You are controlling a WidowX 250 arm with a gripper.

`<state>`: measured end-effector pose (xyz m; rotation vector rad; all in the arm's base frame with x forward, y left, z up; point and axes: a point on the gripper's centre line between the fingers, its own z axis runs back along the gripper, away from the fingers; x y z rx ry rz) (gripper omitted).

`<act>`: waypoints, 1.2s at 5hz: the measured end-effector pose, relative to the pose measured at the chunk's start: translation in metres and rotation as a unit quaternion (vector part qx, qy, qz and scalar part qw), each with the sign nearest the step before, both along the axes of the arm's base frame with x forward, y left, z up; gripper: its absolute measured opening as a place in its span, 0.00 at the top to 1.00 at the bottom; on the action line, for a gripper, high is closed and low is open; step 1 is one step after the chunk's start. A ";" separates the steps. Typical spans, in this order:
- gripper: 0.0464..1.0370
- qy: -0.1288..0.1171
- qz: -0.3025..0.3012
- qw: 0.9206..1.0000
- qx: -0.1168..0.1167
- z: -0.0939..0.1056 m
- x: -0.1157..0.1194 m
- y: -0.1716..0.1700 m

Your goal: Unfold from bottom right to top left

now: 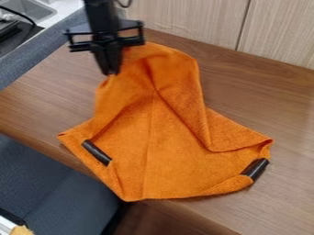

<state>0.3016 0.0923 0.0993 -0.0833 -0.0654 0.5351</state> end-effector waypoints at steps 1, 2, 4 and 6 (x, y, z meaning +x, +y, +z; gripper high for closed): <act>0.96 0.024 0.032 0.999 -0.006 -0.018 -0.004 0.026; 0.96 0.039 0.057 0.998 -0.006 -0.030 -0.008 0.046; 0.93 0.063 0.098 0.993 -0.014 -0.058 -0.014 0.072; 0.44 0.066 0.109 0.992 -0.010 -0.058 -0.015 0.075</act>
